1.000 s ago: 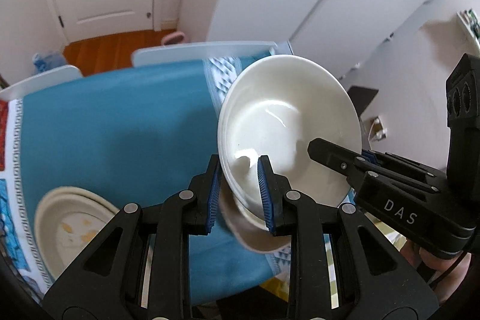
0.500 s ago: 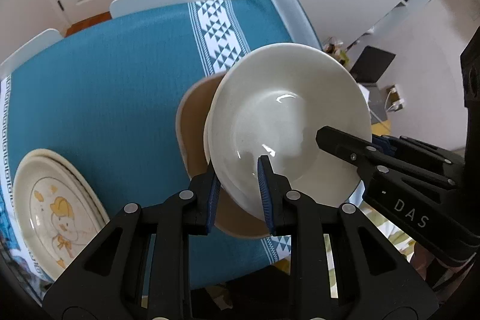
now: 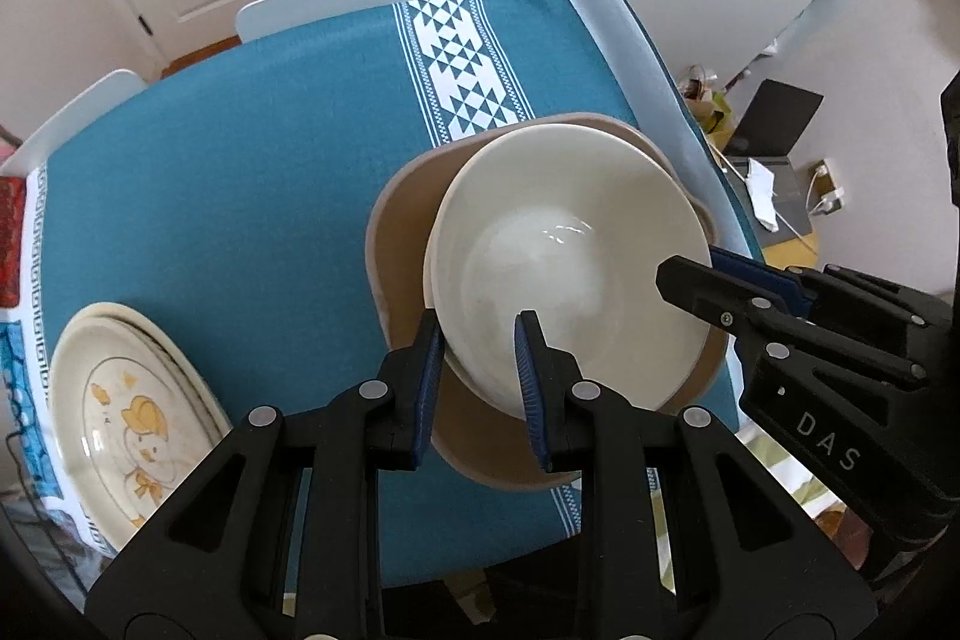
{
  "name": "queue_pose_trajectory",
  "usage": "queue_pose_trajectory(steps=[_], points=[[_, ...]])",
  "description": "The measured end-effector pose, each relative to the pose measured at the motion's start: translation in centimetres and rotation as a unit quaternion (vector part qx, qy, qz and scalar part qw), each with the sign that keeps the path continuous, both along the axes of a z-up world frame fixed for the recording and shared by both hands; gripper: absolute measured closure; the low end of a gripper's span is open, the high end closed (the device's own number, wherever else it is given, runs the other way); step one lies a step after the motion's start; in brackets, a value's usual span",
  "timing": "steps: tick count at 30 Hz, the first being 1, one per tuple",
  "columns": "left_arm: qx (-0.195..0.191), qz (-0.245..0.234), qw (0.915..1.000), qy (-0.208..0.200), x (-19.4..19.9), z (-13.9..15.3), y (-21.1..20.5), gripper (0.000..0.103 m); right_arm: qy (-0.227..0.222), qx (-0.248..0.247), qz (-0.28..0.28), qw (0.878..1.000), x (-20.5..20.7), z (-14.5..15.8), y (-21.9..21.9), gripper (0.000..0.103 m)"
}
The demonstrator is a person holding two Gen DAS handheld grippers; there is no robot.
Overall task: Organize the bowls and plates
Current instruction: 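Open the right gripper and move it to the basin rim, then close the right gripper on the basin rim and lift the nested stack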
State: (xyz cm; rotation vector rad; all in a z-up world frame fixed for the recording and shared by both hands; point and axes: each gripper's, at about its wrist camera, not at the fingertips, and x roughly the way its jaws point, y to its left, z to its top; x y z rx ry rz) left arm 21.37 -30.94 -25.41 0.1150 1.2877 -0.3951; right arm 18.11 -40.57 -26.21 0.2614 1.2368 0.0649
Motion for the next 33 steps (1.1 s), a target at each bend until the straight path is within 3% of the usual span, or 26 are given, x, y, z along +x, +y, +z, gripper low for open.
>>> queue_pose_trajectory(steps=[11,16,20,21,22,23,24,25,26,27,29,33], points=[[-0.006,0.004,1.0,-0.006,-0.2,0.3,0.4,0.081,-0.005,0.007,-0.002,1.0,-0.2,0.2,-0.1,0.086],[-0.012,0.015,0.9992,-0.035,-0.6,2.1,1.1,0.081,-0.024,0.008,-0.003,1.0,-0.4,1.5,-0.3,0.086],[-0.03,0.032,0.996,-0.078,-1.3,4.6,2.2,0.08,-0.066,-0.004,0.0,0.998,-1.0,3.6,-0.4,0.086],[-0.029,0.035,0.9949,-0.09,-1.5,5.1,2.4,0.072,-0.08,-0.009,0.003,0.997,-1.3,4.3,-0.4,0.086],[-0.025,0.041,0.9929,-0.109,-1.9,5.9,2.7,0.049,-0.092,-0.014,0.004,0.996,-1.5,4.9,-0.4,0.086],[-0.022,0.047,0.9903,-0.129,-2.3,6.5,3.0,0.033,-0.111,-0.022,0.006,0.994,-2.0,5.8,-0.5,0.086],[-0.022,0.052,0.9874,-0.148,-2.7,7.1,3.3,0.008,-0.124,-0.03,0.008,0.992,-2.3,6.4,-0.5,0.078],[-0.029,0.058,0.9822,-0.176,-3.4,7.9,3.8,0.0,-0.141,-0.036,0.01,0.989,-2.8,7.2,-0.6,0.068],[-0.033,0.064,0.9773,-0.199,-4.1,8.6,4.3,0.0,-0.153,-0.037,0.011,0.987,-3.2,7.7,-0.8,0.035],[-0.033,0.067,0.9746,-0.211,-4.4,9.0,4.6,0.0,-0.167,-0.043,0.006,0.985,-3.7,8.2,-1.0,0.008],[-0.023,0.066,0.9734,-0.218,-5.1,9.4,5.0,0.0,-0.186,-0.042,0.004,0.982,-4.5,9.0,-1.6,0.001],[-0.004,0.055,0.977,-0.206,-6.3,8.8,5.6,0.0,-0.176,-0.065,0.011,0.982,-5.6,9.6,-2.6,0.001]])
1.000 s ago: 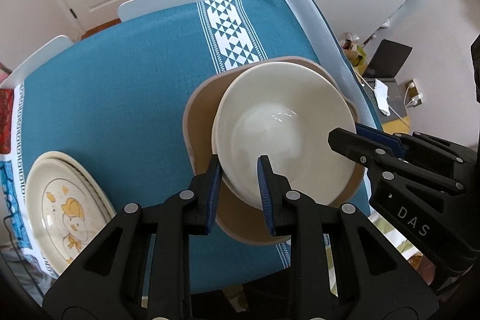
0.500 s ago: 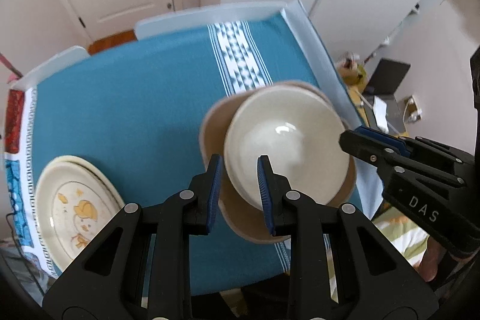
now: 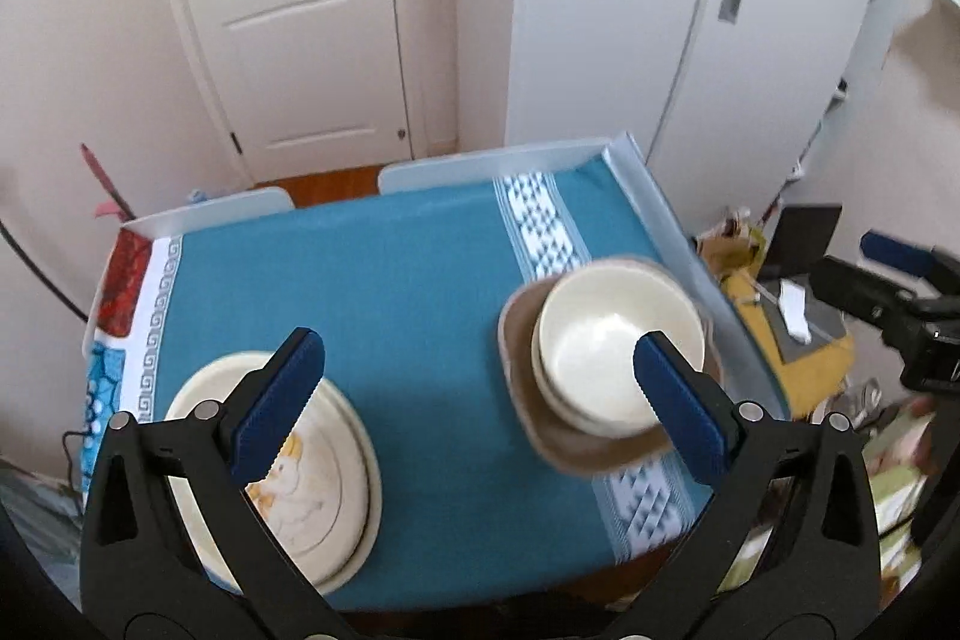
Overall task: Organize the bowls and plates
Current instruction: 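Close the right gripper on the basin rim and lift the nested stack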
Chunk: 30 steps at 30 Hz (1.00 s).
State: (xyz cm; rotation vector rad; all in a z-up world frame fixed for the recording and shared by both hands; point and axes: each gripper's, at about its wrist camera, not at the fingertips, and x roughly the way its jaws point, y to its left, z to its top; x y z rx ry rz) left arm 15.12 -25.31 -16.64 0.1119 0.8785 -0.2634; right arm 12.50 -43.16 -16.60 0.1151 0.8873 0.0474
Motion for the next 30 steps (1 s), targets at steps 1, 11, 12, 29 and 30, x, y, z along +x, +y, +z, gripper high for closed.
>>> queue_pose_trajectory(steps=[1,11,12,29,30], points=[[0.005,-0.005,1.0,0.002,-0.3,-0.3,0.2,0.0,0.011,-0.017,0.004,1.0,0.0,-0.2,-0.1,0.001],[0.041,-0.042,0.9928,0.104,0.7,-7.4,-0.6,0.0,0.127,-0.066,0.035,0.989,1.5,-7.0,0.1,0.001],[0.044,-0.045,0.9917,0.112,1.1,-8.0,-0.8,0.001,0.134,-0.065,0.038,0.988,1.6,-7.5,0.1,0.003],[0.041,-0.083,0.9705,0.222,5.2,-13.6,-3.0,0.047,0.253,-0.057,0.136,0.956,5.7,-13.7,2.3,0.061],[0.042,-0.085,0.97,0.224,5.3,-13.8,-3.2,0.052,0.252,-0.053,0.142,0.956,5.9,-14.1,2.5,0.066]])
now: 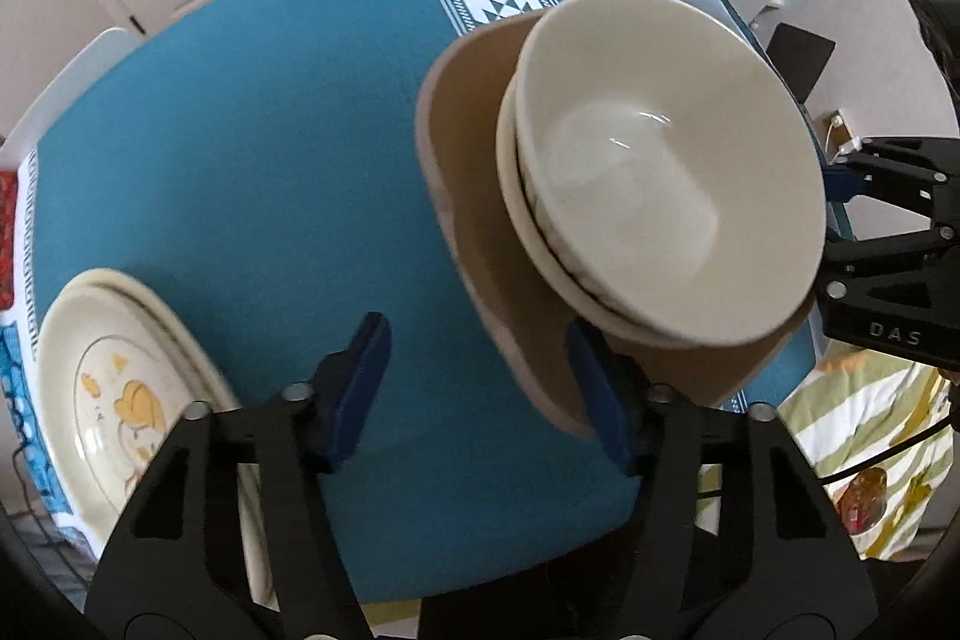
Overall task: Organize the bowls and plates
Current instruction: 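Close the right gripper on the basin rim and lift the nested stack, then carry the basin with bowls and lower it onto the plate stack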
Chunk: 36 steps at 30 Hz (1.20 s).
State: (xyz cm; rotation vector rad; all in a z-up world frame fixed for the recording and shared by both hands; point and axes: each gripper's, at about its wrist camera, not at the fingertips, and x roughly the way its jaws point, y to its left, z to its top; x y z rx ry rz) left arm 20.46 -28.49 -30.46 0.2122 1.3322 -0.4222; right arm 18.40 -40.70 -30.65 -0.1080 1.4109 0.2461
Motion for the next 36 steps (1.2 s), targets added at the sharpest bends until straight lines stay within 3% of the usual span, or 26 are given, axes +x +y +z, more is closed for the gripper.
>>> queue_pose_trajectory(steps=[2,8,15,21,26,36], points=[[-0.003,-0.002,1.0,0.004,0.3,-0.6,-0.3,0.058,0.001,0.006,0.004,1.0,0.3,-0.6,0.1,0.071],[-0.023,-0.018,0.9996,0.007,0.7,-2.1,-1.5,0.091,-0.012,0.044,0.01,0.999,0.5,-1.7,0.5,0.09],[0.002,-0.034,0.9985,-0.042,0.3,-1.9,-2.3,0.092,-0.044,0.054,-0.003,0.998,0.0,-1.3,0.4,0.091],[0.008,-0.033,0.9976,-0.06,0.6,-1.1,-2.2,0.092,-0.064,0.055,-0.011,0.996,0.5,-0.5,0.5,0.091],[0.007,-0.025,0.9961,-0.085,1.2,1.3,-0.9,0.092,-0.086,0.055,-0.006,0.995,1.0,1.2,1.1,0.091],[-0.003,0.014,0.9911,-0.132,2.1,7.7,3.8,0.092,-0.133,0.049,0.026,0.989,2.7,7.2,5.4,0.091]])
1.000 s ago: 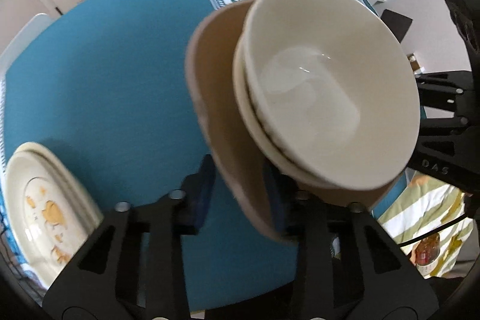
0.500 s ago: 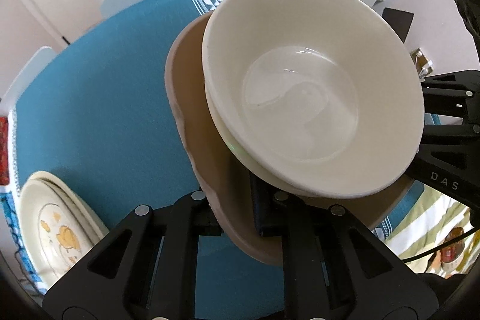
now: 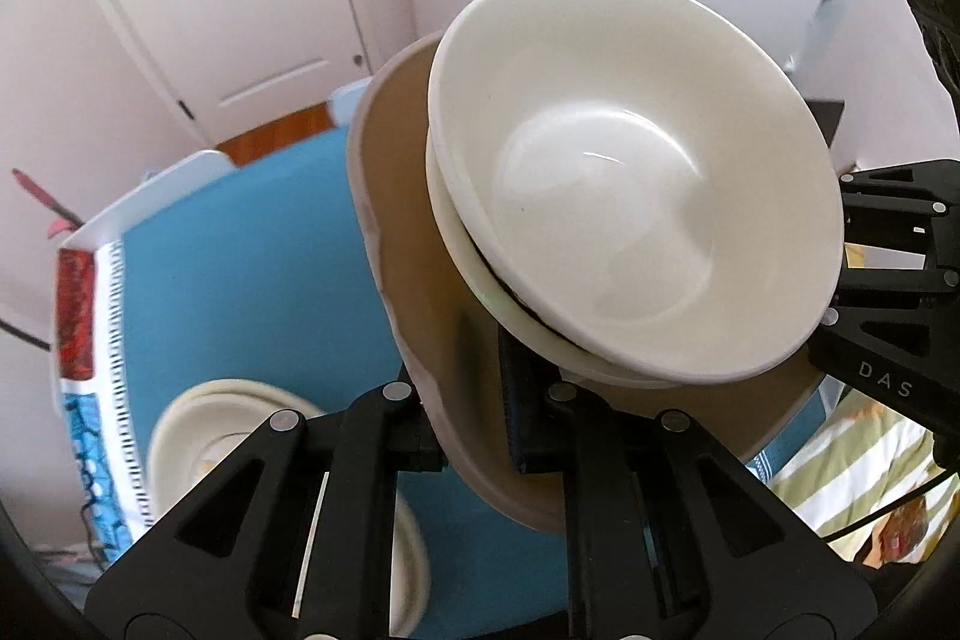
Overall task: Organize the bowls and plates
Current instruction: 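Carry the basin with bowls and lower it onto the plate stack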
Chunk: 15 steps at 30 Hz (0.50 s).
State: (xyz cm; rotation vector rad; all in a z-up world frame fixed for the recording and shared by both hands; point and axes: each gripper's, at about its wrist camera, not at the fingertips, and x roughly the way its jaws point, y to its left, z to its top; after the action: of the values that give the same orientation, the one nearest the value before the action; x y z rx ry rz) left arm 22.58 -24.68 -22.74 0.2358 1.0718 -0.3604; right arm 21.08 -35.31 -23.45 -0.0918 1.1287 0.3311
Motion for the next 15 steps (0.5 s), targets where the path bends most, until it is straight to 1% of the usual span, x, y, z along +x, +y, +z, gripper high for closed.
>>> queue_pose_trajectory(steps=[4,7,10,11,15], points=[[0.0,0.017,0.9998,-0.014,-0.3,1.8,3.4,0.092,-0.016,-0.001,0.018,1.0,0.4,2.2,3.3,0.091],[-0.004,0.03,0.9994,-0.015,-0.3,2.7,6.2,0.092,-0.024,-0.001,0.026,0.999,0.3,3.2,6.0,0.091],[-0.004,0.034,0.9992,-0.018,-0.5,3.4,9.3,0.092,-0.029,0.0,0.029,0.999,0.1,3.9,8.5,0.091],[-0.003,0.035,0.9992,-0.02,-1.1,3.7,10.5,0.092,-0.031,0.0,0.03,0.999,0.0,4.1,9.5,0.091],[-0.003,0.037,0.9991,-0.021,-1.8,3.9,14.8,0.092,-0.033,0.004,0.03,0.999,-0.6,4.4,13.2,0.091]])
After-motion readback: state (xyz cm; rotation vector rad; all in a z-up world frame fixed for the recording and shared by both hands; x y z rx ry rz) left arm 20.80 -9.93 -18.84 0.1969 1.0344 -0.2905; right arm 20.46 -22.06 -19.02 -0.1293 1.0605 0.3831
